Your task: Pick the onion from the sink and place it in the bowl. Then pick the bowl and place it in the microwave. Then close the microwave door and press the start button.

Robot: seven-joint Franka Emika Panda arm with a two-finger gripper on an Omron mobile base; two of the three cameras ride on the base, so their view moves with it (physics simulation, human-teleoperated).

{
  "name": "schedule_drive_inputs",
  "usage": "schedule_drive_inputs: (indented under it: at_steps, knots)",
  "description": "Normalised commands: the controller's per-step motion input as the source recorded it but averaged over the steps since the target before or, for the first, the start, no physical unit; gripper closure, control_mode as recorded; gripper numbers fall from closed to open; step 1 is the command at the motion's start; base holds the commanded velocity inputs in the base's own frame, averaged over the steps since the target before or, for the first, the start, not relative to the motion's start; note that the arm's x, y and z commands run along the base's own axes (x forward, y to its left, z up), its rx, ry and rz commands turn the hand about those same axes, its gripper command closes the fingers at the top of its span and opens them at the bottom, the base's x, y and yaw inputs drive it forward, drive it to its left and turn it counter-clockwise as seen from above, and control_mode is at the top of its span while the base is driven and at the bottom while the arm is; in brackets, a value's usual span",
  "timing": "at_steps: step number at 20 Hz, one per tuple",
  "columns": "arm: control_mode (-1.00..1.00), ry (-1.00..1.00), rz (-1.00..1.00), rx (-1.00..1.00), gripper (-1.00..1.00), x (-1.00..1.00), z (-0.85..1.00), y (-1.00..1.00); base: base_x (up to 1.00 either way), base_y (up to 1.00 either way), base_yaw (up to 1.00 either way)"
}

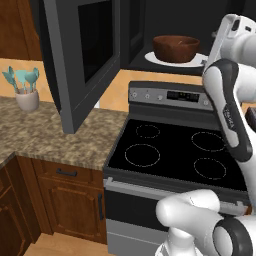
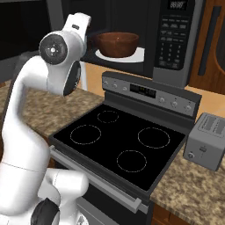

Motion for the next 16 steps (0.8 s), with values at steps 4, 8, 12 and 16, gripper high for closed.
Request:
schedule_drive_inputs:
  at_steps: [4,8,12,16]
  knots:
    - [-1.0,-0.13,0.0,0.0,-1.0,-1.0,-0.11,0.41,0.0,0.0,0.0]
    - [-1.0,-0.02,0.0,0.02,-1.0,-1.0,-0.03,0.54,0.0,0.0,0.0]
    - [-1.0,0.03,0.0,0.03,-1.0,-1.0,0.0,0.59,0.0,0.0,0.0]
    - [-1.0,0.0,0.0,0.0,-1.0,-1.0,0.0,0.67,0.0,0.0,0.0]
